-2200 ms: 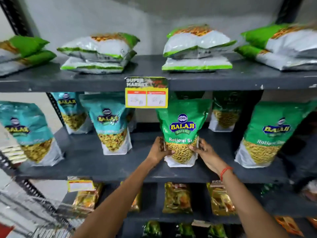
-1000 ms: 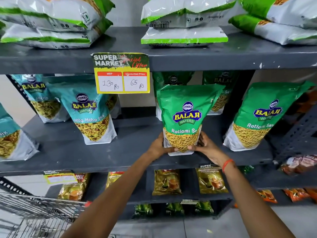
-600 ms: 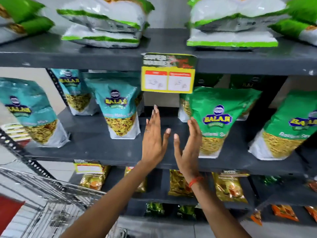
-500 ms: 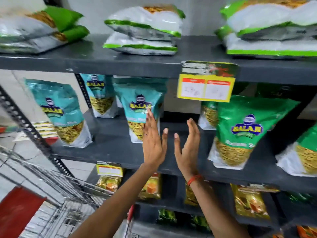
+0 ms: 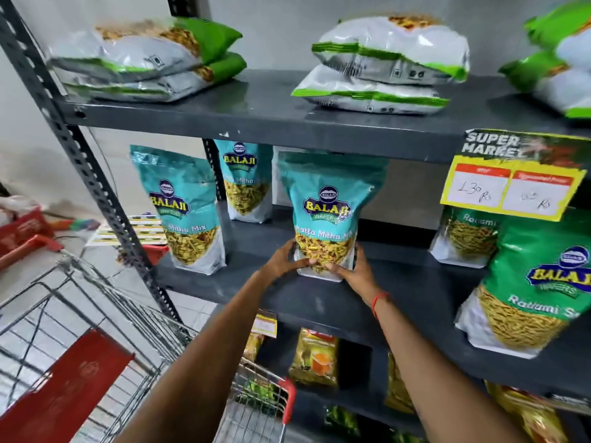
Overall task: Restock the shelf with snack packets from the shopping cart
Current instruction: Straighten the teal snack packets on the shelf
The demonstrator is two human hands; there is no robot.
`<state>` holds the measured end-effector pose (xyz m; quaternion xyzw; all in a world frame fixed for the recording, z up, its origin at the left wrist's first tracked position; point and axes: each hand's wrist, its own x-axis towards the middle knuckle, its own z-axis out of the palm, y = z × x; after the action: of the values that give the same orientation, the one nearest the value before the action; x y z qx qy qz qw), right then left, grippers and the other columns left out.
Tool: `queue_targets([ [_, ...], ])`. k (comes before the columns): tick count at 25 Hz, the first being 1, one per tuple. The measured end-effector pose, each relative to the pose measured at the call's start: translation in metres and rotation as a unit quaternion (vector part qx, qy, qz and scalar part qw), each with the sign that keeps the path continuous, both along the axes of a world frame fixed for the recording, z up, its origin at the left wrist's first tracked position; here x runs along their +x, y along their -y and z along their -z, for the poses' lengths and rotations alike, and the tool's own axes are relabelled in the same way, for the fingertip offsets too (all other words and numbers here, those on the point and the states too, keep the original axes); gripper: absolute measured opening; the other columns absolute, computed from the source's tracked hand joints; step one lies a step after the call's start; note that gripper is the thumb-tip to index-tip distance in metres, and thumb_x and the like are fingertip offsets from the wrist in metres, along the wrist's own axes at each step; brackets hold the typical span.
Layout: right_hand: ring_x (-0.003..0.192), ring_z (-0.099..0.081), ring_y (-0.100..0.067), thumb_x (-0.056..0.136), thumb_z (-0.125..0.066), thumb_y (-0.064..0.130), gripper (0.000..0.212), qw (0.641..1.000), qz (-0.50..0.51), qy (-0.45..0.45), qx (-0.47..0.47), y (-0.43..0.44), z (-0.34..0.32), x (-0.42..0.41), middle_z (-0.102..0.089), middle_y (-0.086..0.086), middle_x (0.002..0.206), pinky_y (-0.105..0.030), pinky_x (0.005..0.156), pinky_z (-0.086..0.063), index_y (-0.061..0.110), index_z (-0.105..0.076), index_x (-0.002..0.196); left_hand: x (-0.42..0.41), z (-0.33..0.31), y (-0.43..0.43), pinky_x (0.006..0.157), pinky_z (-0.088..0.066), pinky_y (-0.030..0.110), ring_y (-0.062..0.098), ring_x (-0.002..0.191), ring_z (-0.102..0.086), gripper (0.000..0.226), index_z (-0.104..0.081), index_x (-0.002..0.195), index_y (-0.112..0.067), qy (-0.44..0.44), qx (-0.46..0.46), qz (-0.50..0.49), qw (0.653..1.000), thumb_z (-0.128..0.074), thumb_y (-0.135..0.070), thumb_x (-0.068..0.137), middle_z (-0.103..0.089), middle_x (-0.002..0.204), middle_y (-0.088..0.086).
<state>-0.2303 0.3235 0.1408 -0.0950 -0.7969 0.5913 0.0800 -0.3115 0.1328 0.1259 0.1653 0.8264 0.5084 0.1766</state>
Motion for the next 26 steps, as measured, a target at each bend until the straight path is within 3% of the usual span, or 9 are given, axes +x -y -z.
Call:
queue_targets([
  [4, 0.124, -0.049, -0.027, 0.058, -0.082, 0.034, 0.090, 0.999, 0.024, -0.023, -0.012, 0.018, 0.017, 0.020, -0.050, -0.014, 0.135, -0.042, 0.104, -0.043, 0.012, -0.037, 0.133, 0.035, -0.012, 0.012, 0.109, -0.038, 0.042, 0.025, 0.126, -0.049, 0.113, -0.041, 0.132, -0.005, -0.006, 0.021, -0.023, 0.999, -0.074, -0.070, 0.046, -0.052, 0.137, 0.014],
  [7, 0.125, -0.048, -0.024, 0.055, -0.075, 0.051, 0.095, 0.999, 0.017, -0.034, -0.007, 0.038, 0.031, 0.041, -0.048, -0.009, 0.137, -0.045, 0.103, -0.045, 0.021, -0.034, 0.136, 0.057, -0.014, 0.031, 0.111, -0.036, 0.047, 0.022, 0.128, -0.047, 0.077, -0.040, 0.134, -0.008, -0.006, 0.015, -0.009, 1.000, -0.075, -0.037, 0.072, -0.052, 0.139, 0.010],
  [9, 0.126, -0.048, -0.025, 0.058, -0.076, 0.049, 0.093, 0.999, 0.020, -0.032, 0.002, 0.041, 0.032, 0.045, -0.048, -0.010, 0.137, -0.050, 0.102, -0.045, 0.020, -0.033, 0.136, 0.063, -0.018, 0.035, 0.112, -0.036, 0.048, 0.022, 0.130, -0.046, 0.068, -0.038, 0.136, -0.010, 0.008, 0.020, -0.004, 1.000, -0.072, -0.024, 0.079, -0.050, 0.140, 0.009],
  [12, 0.132, -0.042, -0.028, 0.063, -0.077, 0.049, 0.095, 0.995, 0.086, -0.030, 0.039, 0.050, 0.018, 0.057, -0.042, -0.013, 0.143, -0.051, 0.107, -0.041, 0.018, -0.028, 0.139, 0.076, -0.032, 0.031, 0.113, -0.030, 0.029, 0.018, 0.141, -0.028, 0.080, -0.018, 0.146, -0.012, -0.011, 0.034, -0.009, 0.999, -0.066, -0.020, 0.083, -0.027, 0.153, 0.003],
  [15, 0.134, -0.035, -0.025, 0.077, -0.064, 0.047, 0.081, 0.952, 0.182, -0.206, 0.134, 0.087, -0.008, 0.079, -0.039, -0.018, 0.143, -0.036, 0.110, -0.035, 0.008, -0.029, 0.139, 0.091, -0.045, 0.037, 0.115, -0.022, 0.030, 0.014, 0.145, -0.012, 0.087, 0.004, 0.148, -0.017, -0.161, 0.024, -0.116, 0.980, -0.055, -0.037, 0.087, -0.005, 0.159, -0.001],
  [18, 0.129, -0.040, -0.020, 0.088, -0.057, 0.029, 0.055, 0.924, 0.115, -0.322, 0.174, 0.141, -0.026, 0.069, -0.046, -0.015, 0.135, -0.026, 0.112, -0.031, 0.006, -0.038, 0.134, 0.097, -0.051, 0.060, 0.118, -0.017, 0.033, 0.013, 0.147, -0.009, 0.083, 0.000, 0.148, -0.019, -0.309, 0.037, -0.211, 0.927, -0.044, -0.051, 0.086, -0.006, 0.159, -0.001],
  [22, 0.131, -0.043, -0.024, 0.093, -0.051, 0.023, 0.046, 0.966, -0.010, -0.234, 0.113, 0.211, -0.022, 0.013, -0.046, -0.013, 0.138, -0.034, 0.110, -0.036, 0.008, -0.040, 0.134, 0.063, -0.036, 0.127, 0.118, -0.014, 0.024, 0.017, 0.147, -0.009, 0.086, 0.000, 0.148, -0.011, -0.280, 0.055, -0.369, 0.884, -0.049, -0.046, 0.087, -0.005, 0.159, 0.004],
  [24, 0.135, -0.038, -0.030, 0.090, -0.056, 0.019, 0.054, 0.988, -0.063, -0.124, 0.068, 0.232, -0.010, -0.026, -0.041, -0.019, 0.144, -0.038, 0.112, -0.032, 0.002, -0.036, 0.137, 0.041, -0.024, 0.161, 0.115, -0.019, 0.030, 0.025, 0.145, -0.019, 0.091, 0.000, 0.148, -0.008, -0.195, 0.055, -0.395, 0.896, -0.061, -0.033, 0.085, -0.014, 0.157, 0.014],
  [26, 0.137, -0.034, -0.033, 0.085, -0.062, 0.013, 0.065, 0.994, -0.098, -0.024, 0.041, 0.241, 0.000, -0.059, -0.035, -0.022, 0.148, -0.042, 0.114, -0.028, -0.002, -0.030, 0.139, 0.026, -0.017, 0.184, 0.106, -0.027, 0.023, 0.023, 0.139, -0.030, 0.093, -0.001, 0.148, -0.008, -0.128, 0.064, -0.373, 0.917, -0.067, -0.020, 0.083, -0.026, 0.153, 0.015],
])
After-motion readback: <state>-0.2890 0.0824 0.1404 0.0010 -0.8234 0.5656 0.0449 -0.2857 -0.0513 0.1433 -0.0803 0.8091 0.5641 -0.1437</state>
